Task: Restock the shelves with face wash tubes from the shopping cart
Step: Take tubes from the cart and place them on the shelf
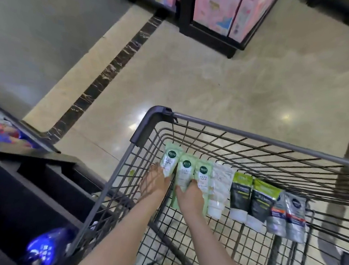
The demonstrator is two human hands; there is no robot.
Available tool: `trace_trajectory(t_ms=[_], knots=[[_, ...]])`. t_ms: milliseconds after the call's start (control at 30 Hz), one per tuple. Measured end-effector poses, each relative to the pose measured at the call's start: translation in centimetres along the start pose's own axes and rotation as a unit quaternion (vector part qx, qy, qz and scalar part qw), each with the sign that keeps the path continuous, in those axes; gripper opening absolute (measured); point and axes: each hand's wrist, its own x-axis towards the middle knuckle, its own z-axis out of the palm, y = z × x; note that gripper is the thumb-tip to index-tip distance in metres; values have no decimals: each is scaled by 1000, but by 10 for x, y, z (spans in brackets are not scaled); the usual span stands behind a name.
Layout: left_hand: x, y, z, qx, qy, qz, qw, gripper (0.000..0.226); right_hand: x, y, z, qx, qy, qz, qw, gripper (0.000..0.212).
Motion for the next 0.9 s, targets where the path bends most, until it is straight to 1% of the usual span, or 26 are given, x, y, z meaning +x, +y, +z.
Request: trace_trajectory(t_ms=[100,200,300,367,433,500,600,667,733,833,900], knots=[[1,-4,2,-16,3,-14,1000,68,2,-1,1,29,4,21,999,40],[-4,-2,-4,-59,-5,-25,998,71,-1,1,-3,77,-6,27,997,46],[-15,-1,-8,-136,-10,-27,990,72,-12,4,-12,144,-11,17,989,48],[-29,-4,-8,-192,15,-13,981,71,-25,5,-20,175,-7,9,985,54],[-48,-6,-9,-241,55,5,969,62,-40,6,-30,197,5,-5,980,53],[-69,-4,-13,-284,84,7,955,51,-56,7,-39,227,16,-23,974,45],[-104,1,-22,-334,127,31,933,46,-83,5,-53,269,38,-54,961,34],[-129,1,-29,-370,155,40,915,38,-102,1,-64,292,43,-81,952,31],[-155,1,-37,-394,179,45,900,33,-123,-2,-75,308,42,-105,945,35],[-195,-2,-50,-440,210,52,872,32,-159,-4,-91,340,38,-138,930,50],[-223,-5,-59,-462,222,56,857,37,-186,-5,-104,356,33,-169,918,49]])
